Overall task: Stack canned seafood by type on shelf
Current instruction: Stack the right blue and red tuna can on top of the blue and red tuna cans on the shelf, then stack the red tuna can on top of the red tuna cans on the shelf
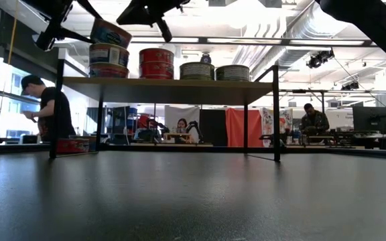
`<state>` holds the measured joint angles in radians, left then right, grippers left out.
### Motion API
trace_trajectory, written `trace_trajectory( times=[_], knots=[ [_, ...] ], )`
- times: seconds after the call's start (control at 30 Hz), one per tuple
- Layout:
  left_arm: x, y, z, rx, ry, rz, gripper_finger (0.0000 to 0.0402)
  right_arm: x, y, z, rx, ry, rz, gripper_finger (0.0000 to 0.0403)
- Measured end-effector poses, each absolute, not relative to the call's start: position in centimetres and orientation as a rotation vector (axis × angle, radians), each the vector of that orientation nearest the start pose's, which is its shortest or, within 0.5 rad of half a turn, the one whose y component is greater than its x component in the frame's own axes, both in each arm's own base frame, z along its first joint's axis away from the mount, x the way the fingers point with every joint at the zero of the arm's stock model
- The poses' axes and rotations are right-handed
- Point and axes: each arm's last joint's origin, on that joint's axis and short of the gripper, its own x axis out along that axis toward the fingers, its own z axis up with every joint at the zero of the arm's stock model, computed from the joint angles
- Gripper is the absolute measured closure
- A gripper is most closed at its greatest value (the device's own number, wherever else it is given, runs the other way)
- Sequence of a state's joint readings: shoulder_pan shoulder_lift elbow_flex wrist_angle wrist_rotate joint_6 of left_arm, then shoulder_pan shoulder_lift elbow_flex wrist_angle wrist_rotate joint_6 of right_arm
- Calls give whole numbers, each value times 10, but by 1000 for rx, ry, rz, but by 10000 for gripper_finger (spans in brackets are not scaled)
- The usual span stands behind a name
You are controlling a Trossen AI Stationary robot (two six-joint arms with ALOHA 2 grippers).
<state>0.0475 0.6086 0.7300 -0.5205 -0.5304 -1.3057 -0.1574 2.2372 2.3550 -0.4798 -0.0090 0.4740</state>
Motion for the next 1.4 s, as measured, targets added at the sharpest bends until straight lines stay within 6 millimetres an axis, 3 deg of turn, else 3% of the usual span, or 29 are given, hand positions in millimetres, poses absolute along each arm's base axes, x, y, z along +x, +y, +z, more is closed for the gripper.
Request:
trace_trajectory(
  times=[0.47, 0.93, 1.4],
  knots=[
    [125, 20, 308, -1142, -6, 700, 183, 506, -77, 360, 515, 325, -236, 398],
    [125, 19, 310, -1131, -3, 663, 88, 506, -76, 359, 515, 334, -234, 398],
    [99, 18, 321, -1112, -96, 603, 82, 505, -76, 359, 516, 344, -237, 398]
  ],
)
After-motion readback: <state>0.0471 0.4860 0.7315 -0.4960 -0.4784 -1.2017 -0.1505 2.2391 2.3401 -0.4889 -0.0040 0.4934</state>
